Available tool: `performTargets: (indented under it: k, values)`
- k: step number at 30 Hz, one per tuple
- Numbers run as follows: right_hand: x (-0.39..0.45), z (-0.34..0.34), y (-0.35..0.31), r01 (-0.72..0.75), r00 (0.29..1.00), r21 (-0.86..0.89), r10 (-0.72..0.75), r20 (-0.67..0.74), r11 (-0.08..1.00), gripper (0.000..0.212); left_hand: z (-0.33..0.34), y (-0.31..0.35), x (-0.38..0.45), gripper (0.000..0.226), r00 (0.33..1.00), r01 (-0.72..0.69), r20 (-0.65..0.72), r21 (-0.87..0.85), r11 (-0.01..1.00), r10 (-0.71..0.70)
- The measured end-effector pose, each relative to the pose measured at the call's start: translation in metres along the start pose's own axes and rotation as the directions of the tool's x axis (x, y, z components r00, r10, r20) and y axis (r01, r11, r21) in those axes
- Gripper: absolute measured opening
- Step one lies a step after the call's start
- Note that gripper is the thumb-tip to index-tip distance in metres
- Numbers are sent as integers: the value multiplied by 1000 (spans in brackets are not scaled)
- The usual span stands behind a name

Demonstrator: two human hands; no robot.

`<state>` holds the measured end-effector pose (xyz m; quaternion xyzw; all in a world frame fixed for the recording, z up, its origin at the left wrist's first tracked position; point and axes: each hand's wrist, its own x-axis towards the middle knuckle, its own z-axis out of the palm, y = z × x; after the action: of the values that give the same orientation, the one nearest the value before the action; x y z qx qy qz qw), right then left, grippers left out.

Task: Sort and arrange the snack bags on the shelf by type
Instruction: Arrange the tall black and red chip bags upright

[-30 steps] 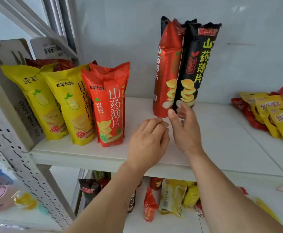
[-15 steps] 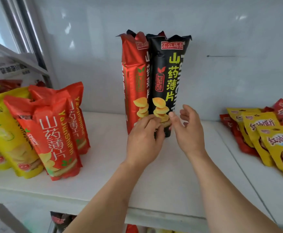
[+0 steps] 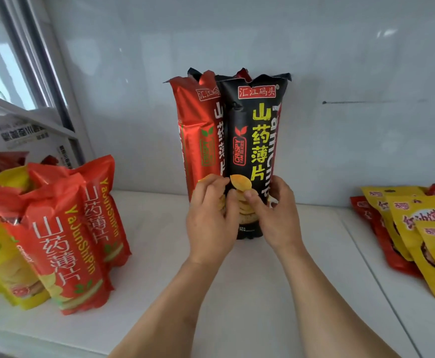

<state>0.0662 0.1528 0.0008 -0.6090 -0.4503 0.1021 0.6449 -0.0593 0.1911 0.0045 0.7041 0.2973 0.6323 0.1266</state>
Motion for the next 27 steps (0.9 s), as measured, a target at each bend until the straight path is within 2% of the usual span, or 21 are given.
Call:
performTargets:
  k: [3, 6, 10, 13, 17, 21, 24, 27]
  values:
    - [3, 3, 3, -6, 1000, 14, 6, -9, 1000, 59, -1, -6, 6, 33, 995, 64, -72, -54, 996, -68]
    - [4, 5, 4, -17, 1000, 18, 18, -11, 1000, 57, -3, -13, 11, 35, 989, 91, -110, -101, 991, -102]
    - [5, 8, 4, -29, 999, 8, 30, -42, 1000, 59, -4, -14, 9, 34, 990, 117, -62, -131, 984, -126]
    - [3, 6, 3, -35, 999, -29, 35, -27, 999, 77, -3, -11, 7, 34, 993, 117, 9, -193, 974, -118]
    - [-9, -1, 0, -65, 998, -12, 65, -17, 998, 87, -8, -4, 6, 28, 988, 157, 41, -300, 941, -152]
    - [-27, -7, -5, -82, 996, 38, 83, -21, 996, 65, -17, 3, 8, 20, 977, 211, 53, -373, 903, -206]
    - [-40, -8, -10, -83, 997, 28, 83, 4, 996, 63, -26, 8, 7, 7, 978, 206, 42, -387, 899, -206]
    - [-50, -5, -15, -93, 996, 26, 93, 10, 995, 65, -37, 10, 5, 15, 981, 180, 5, -363, 914, -192]
